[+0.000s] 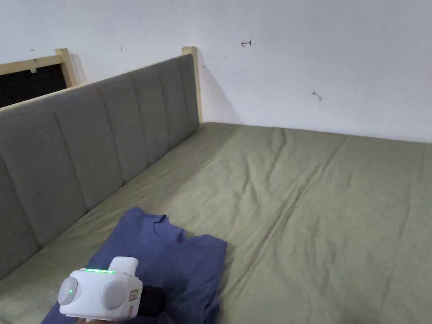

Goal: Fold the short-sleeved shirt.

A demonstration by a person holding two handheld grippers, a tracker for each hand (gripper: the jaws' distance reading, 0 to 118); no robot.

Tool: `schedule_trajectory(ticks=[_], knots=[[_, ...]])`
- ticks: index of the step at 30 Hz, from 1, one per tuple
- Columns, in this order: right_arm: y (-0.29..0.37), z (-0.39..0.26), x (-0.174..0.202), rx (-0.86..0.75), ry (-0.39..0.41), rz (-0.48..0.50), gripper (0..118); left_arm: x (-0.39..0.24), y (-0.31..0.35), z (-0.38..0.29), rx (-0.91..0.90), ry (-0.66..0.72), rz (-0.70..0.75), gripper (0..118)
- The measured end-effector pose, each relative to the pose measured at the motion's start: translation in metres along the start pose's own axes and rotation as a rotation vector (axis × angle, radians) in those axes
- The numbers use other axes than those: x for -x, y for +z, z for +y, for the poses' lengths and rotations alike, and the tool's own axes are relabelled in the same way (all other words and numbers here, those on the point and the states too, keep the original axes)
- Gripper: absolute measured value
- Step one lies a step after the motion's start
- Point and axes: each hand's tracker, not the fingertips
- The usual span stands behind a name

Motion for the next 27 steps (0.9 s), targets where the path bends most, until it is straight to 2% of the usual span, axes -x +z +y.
schedule_trajectory(ticks=[6,10,13,15,17,19,21,22,23,25,26,27], knots=[[0.036,0.014,-0.025,-0.083,-0.04,-0.048,0,-0.123,0.044,0.094,-0.19,-0.137,-0.304,0],[0.061,0.021,-0.049,-0.139,-0.047,-0.111,0,-0.209,0.056,0.111,-0.218,-0.191,-0.485,0],[0.078,0.023,-0.068,-0.172,-0.082,-0.165,0,-0.27,0.042,0.101,-0.188,-0.211,-0.608,0],[0.083,0.019,-0.086,-0.172,-0.109,-0.197,0,-0.313,0.018,0.081,-0.115,-0.263,-0.594,0],[0.085,0.013,-0.1,-0.151,-0.126,-0.234,0,-0.349,-0.017,0.049,0.047,-0.289,-0.64,0],[0.085,0.005,-0.11,-0.125,-0.129,-0.266,0,-0.377,-0.058,-0.003,0.226,-0.327,-0.618,0],[0.082,-0.006,-0.118,-0.1,-0.131,-0.281,0,-0.389,-0.094,-0.059,0.422,-0.3,-0.628,2],[0.08,-0.012,-0.121,-0.08,-0.136,-0.285,0,-0.389,-0.108,-0.087,0.518,-0.269,-0.619,13],[0.076,-0.018,-0.123,-0.054,-0.145,-0.286,0,-0.388,-0.119,-0.11,0.588,-0.233,-0.601,38],[0.068,-0.027,-0.127,0.0,-0.164,-0.279,0,-0.379,-0.133,-0.138,0.678,-0.144,-0.566,114],[0.065,-0.031,-0.127,0.019,-0.166,-0.278,0,-0.371,-0.132,-0.145,0.711,-0.105,-0.563,116],[0.061,-0.034,-0.127,0.034,-0.164,-0.278,0,-0.36,-0.13,-0.142,0.65,-0.059,-0.573,113]])
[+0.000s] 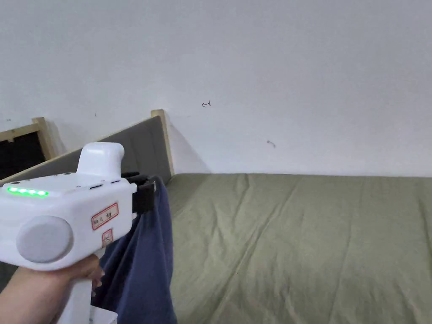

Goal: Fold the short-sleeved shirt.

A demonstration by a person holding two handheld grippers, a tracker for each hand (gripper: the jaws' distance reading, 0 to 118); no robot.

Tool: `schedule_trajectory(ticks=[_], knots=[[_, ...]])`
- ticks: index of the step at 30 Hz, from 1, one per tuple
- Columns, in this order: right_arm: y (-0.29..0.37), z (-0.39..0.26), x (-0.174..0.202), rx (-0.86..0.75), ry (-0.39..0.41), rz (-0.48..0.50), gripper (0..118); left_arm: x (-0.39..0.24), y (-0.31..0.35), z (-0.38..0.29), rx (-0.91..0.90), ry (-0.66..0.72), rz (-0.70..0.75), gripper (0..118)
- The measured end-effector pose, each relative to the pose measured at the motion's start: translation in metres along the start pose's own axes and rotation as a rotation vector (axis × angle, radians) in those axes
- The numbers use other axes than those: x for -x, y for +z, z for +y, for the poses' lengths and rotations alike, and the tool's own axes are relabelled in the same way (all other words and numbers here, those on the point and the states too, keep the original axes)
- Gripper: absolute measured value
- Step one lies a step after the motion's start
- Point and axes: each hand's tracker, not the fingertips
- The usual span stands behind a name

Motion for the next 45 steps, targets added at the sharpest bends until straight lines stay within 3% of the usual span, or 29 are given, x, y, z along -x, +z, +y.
schedule_trajectory(ticks=[3,8,9,10,11,12,14,17,21,24,26,28,30,31,32,34,35,39,40,41,42,43,44,45], knots=[[-0.007,0.002,0.007,0.02,0.012,0.0,0,0.003,0.041,0.014,-0.09,-0.051,-0.003,109],[0.008,0.018,0.028,-0.115,0.029,0.058,0,-0.004,0.161,-0.01,-0.621,-0.092,0.073,108],[0.013,0.02,0.032,-0.159,0.048,0.062,0,-0.006,0.181,-0.031,-0.76,-0.098,0.098,100],[0.017,0.019,0.036,-0.202,0.072,0.06,0,-0.01,0.195,-0.051,-0.853,-0.119,0.131,75],[0.021,0.018,0.04,-0.242,0.093,0.056,0,-0.018,0.208,-0.068,-0.913,-0.168,0.223,32],[0.026,0.015,0.043,-0.282,0.106,0.048,0,-0.027,0.212,-0.086,-0.937,-0.2,0.344,1],[0.031,0.008,0.046,-0.316,0.101,0.037,0,-0.03,0.218,-0.115,-0.975,-0.132,0.401,0],[0.037,0.002,0.046,-0.349,0.091,0.017,0,-0.028,0.223,-0.141,-0.978,-0.029,0.366,0],[0.04,0.004,0.045,-0.381,0.089,0.006,0,-0.03,0.218,-0.137,-0.95,-0.118,0.401,0],[0.037,0.007,0.044,-0.375,0.074,0.01,0,-0.033,0.214,-0.121,-0.935,-0.092,0.407,0],[0.035,0.009,0.044,-0.353,0.067,0.013,0,-0.014,0.2,-0.077,-0.771,-0.067,0.337,0],[0.033,0.01,0.042,-0.326,0.065,0.029,0,0.021,0.167,-0.022,-0.484,0.026,0.161,0],[0.03,0.008,0.04,-0.315,0.069,0.051,0,0.058,0.119,0.015,-0.312,0.134,-0.018,1],[0.027,0.006,0.039,-0.308,0.072,0.057,0,0.073,0.097,0.029,-0.258,0.177,0.013,5],[0.024,0.005,0.037,-0.3,0.075,0.061,0,0.082,0.073,0.039,-0.195,0.182,0.068,30],[0.014,0.002,0.031,-0.274,0.077,0.059,0,0.092,0.023,0.048,-0.086,0.146,0.155,112],[0.007,0.001,0.027,-0.255,0.076,0.051,0,0.091,0.002,0.043,-0.052,0.12,0.199,116],[-0.017,-0.006,0.011,-0.184,0.046,0.015,0,0.089,-0.077,0.031,0.129,0.025,0.208,111],[-0.023,-0.007,0.007,-0.169,0.039,0.004,0,0.086,-0.09,0.024,0.167,0.013,0.221,99],[-0.028,-0.007,0.004,-0.155,0.035,-0.004,0,0.076,-0.095,0.016,0.157,-0.02,0.279,97],[-0.033,-0.007,0.0,-0.148,0.037,-0.01,0,0.064,-0.079,0.007,0.02,-0.098,0.303,79],[-0.04,-0.008,-0.004,-0.143,0.048,-0.02,0,0.056,-0.068,0.001,-0.026,-0.132,0.264,38],[-0.05,-0.009,-0.01,-0.137,0.056,-0.025,0,0.051,-0.053,-0.004,-0.08,-0.135,0.207,4],[-0.065,-0.007,-0.018,-0.116,0.067,-0.024,0,0.05,-0.036,-0.01,-0.137,-0.117,0.19,4]])
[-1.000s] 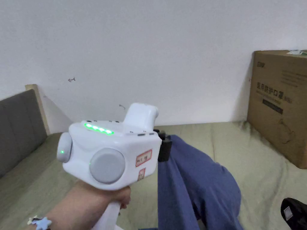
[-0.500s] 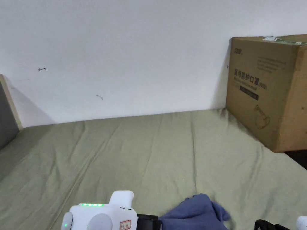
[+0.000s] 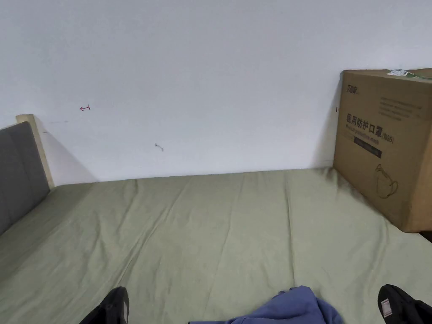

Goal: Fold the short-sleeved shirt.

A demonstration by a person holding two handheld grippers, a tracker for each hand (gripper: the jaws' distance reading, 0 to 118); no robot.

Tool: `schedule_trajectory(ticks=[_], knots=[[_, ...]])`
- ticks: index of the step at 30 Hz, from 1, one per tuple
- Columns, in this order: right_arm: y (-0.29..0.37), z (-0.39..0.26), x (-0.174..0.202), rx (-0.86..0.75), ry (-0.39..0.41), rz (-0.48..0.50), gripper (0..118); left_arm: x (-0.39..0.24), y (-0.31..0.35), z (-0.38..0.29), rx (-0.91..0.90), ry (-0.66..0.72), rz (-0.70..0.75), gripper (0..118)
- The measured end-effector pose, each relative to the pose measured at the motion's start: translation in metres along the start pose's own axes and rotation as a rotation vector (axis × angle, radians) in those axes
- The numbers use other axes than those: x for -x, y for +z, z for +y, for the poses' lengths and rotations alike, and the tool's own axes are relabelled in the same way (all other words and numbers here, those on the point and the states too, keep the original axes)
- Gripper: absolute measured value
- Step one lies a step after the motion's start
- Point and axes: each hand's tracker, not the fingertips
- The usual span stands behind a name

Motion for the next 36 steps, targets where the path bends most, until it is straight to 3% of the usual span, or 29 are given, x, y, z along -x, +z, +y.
schedule_trajectory(ticks=[2,4,6,7,8,10,11,12,13,15,16,17,18,19,21,22,26,31,36], knots=[[-0.04,0.008,-0.018,0.131,-0.021,0.026,0,0.007,0.038,-0.003,-0.136,0.101,-0.069,4],[-0.089,0.021,-0.033,0.277,-0.091,0.111,0,0.014,0.07,-0.008,-0.249,0.12,-0.017,4],[-0.138,0.032,-0.038,0.397,-0.128,0.125,0,0.023,0.085,-0.013,-0.299,0.11,0.036,4],[-0.163,0.036,-0.037,0.453,-0.111,0.132,0,0.027,0.091,-0.015,-0.294,0.097,0.05,4],[-0.186,0.037,-0.037,0.488,-0.09,0.14,14,0.031,0.095,-0.016,-0.292,0.087,0.065,4],[-0.232,0.028,-0.036,0.549,-0.097,0.175,113,0.038,0.094,-0.019,-0.285,0.081,0.07,4],[-0.249,0.017,-0.031,0.608,-0.088,0.197,117,0.042,0.095,-0.021,-0.28,0.087,0.073,4],[-0.269,0.008,-0.029,0.665,-0.039,0.091,117,0.046,0.096,-0.023,-0.269,0.104,0.072,4],[-0.286,-0.001,-0.025,0.744,0.004,0.065,117,0.051,0.096,-0.025,-0.252,0.135,0.062,4],[-0.312,-0.03,-0.013,0.914,0.078,0.066,113,0.06,0.095,-0.033,-0.235,0.184,0.057,4],[-0.313,-0.037,-0.009,0.929,0.086,0.075,106,0.063,0.095,-0.035,-0.232,0.185,0.058,4],[-0.313,-0.039,-0.005,0.914,0.088,0.08,92,0.064,0.097,-0.039,-0.227,0.184,0.056,4],[-0.288,-0.021,-0.002,0.874,0.172,0.007,79,0.066,0.097,-0.041,-0.21,0.178,0.044,4],[-0.283,-0.017,-0.001,0.846,0.169,0.045,63,0.067,0.097,-0.042,-0.202,0.177,0.042,4],[-0.275,-0.007,0.003,0.849,0.181,0.114,6,0.073,0.086,-0.037,-0.196,0.18,0.03,4],[-0.261,-0.001,0.004,0.82,0.163,0.17,6,0.075,0.087,-0.035,-0.194,0.185,0.021,4],[-0.211,0.05,-0.001,0.625,0.137,0.138,6,0.076,0.117,-0.02,-0.252,0.18,0.032,4],[-0.146,0.141,-0.016,0.451,0.164,0.135,6,0.082,0.186,0.027,-0.407,0.152,0.073,4],[-0.074,0.228,-0.019,0.277,0.086,0.109,6,0.085,0.25,0.084,-0.508,0.13,0.101,4]])
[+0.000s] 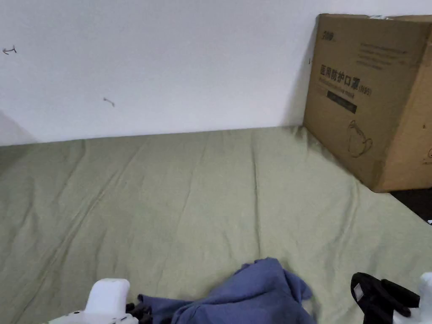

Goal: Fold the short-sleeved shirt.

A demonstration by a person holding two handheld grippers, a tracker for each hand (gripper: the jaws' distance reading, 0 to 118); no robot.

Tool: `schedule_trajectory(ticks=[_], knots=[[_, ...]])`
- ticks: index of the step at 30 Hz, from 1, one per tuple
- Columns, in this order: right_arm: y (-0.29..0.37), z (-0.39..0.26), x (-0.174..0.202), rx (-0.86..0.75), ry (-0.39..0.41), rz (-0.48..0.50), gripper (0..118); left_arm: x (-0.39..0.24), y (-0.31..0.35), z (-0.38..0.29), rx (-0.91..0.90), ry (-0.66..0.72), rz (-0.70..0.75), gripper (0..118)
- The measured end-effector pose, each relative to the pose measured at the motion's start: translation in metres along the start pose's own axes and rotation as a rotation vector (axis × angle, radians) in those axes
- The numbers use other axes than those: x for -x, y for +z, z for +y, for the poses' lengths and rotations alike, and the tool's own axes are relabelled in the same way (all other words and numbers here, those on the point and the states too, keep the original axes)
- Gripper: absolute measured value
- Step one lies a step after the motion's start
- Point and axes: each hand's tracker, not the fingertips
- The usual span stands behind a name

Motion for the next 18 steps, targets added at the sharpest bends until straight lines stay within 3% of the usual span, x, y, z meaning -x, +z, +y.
schedule_trajectory(ticks=[7,12,18], knots=[[0.054,0.079,0.004,-0.119,0.018,-0.053,6,-0.018,0.006,0.099,-0.121,-0.131,0.035,4],[0.061,0.134,0.005,-0.191,0.006,-0.139,6,-0.018,-0.007,0.156,-0.161,-0.082,0.076,4],[0.044,0.193,0.004,-0.284,-0.055,-0.161,6,-0.014,-0.048,0.202,-0.189,-0.001,0.113,4]])
